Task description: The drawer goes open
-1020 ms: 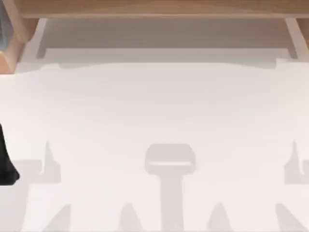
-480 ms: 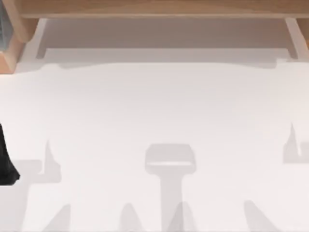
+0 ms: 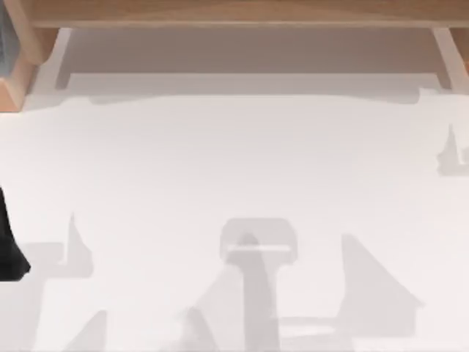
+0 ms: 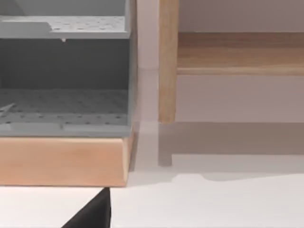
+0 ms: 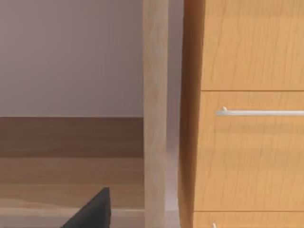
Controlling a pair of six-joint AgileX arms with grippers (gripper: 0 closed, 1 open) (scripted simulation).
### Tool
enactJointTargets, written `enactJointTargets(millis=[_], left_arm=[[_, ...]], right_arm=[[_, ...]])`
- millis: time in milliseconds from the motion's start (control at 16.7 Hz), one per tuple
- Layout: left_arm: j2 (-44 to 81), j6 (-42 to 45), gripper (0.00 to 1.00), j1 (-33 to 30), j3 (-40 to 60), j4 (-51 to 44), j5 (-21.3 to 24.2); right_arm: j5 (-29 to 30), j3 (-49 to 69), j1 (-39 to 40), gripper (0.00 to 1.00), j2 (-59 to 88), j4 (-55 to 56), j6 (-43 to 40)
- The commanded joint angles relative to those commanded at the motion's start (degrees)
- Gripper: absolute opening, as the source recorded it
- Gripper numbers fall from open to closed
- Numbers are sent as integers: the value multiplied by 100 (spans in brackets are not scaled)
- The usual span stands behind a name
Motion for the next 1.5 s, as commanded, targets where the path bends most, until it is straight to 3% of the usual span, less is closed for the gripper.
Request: enactJointTargets(millis=[240, 780, 1080, 1500], left_arm=[[0, 0, 100, 0, 0, 0, 0], [0, 0, 100, 0, 0, 0, 0], [0, 0, 100, 0, 0, 0, 0], [0, 0, 100, 0, 0, 0, 0]], right_arm=[[-282, 619, -274, 100, 928, 294, 6], [-372, 834, -308, 100, 1375, 607, -371], [-546, 1393, -499, 100, 2969, 1701, -2164], [-749, 2254, -848, 100, 5941, 3683, -6007]])
